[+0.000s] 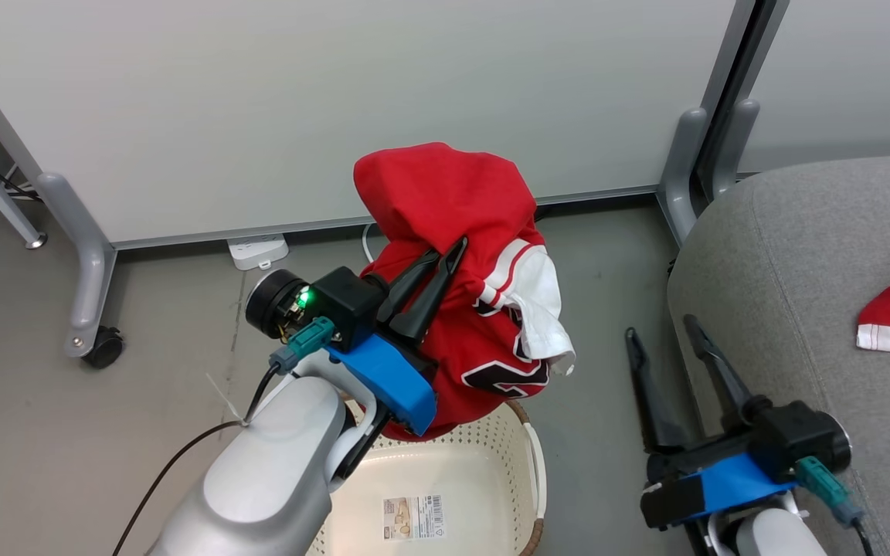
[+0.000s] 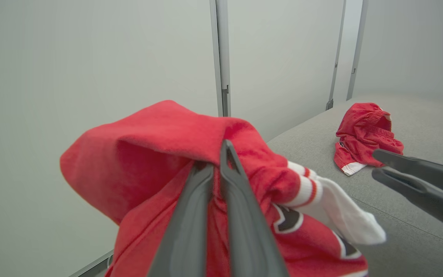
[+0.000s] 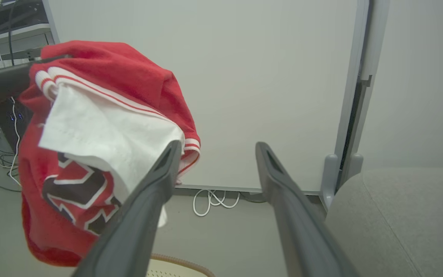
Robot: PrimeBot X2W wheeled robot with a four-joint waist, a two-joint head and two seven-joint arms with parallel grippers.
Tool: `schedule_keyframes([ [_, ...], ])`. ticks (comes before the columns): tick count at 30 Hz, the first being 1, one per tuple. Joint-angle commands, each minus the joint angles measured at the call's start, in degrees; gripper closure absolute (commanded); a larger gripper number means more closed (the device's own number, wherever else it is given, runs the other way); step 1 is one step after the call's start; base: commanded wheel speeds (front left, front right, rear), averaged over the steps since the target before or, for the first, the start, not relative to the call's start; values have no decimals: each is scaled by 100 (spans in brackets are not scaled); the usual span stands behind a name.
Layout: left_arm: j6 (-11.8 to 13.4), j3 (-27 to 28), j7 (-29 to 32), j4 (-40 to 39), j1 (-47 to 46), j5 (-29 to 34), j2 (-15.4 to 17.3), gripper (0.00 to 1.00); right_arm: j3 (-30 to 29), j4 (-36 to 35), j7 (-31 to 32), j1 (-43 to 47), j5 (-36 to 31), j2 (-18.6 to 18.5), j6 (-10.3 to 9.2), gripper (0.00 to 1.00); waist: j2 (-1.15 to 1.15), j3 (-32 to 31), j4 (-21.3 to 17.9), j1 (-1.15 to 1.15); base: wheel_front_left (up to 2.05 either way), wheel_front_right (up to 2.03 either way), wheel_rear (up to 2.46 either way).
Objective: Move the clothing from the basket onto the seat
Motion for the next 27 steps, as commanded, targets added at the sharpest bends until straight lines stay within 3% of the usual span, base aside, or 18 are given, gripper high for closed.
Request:
schedule_keyframes([
  [1,21,28,-18,-8,74,-6,33,100,59,-39,-1,-60,-40,-26,-6,0,0,10,-1,0,0,0,0],
  [16,12,49,-19,18,-97,14,-11,100,1841,-5,-1,-940,-5,-494,-6,0,0,188,54,0,0,0,0],
  [27,-17,27,-18,-11,-183,59,-85,100,2277,935,-1,-1904,-331,-397,-6,0,0,314,182,0,0,0,0],
])
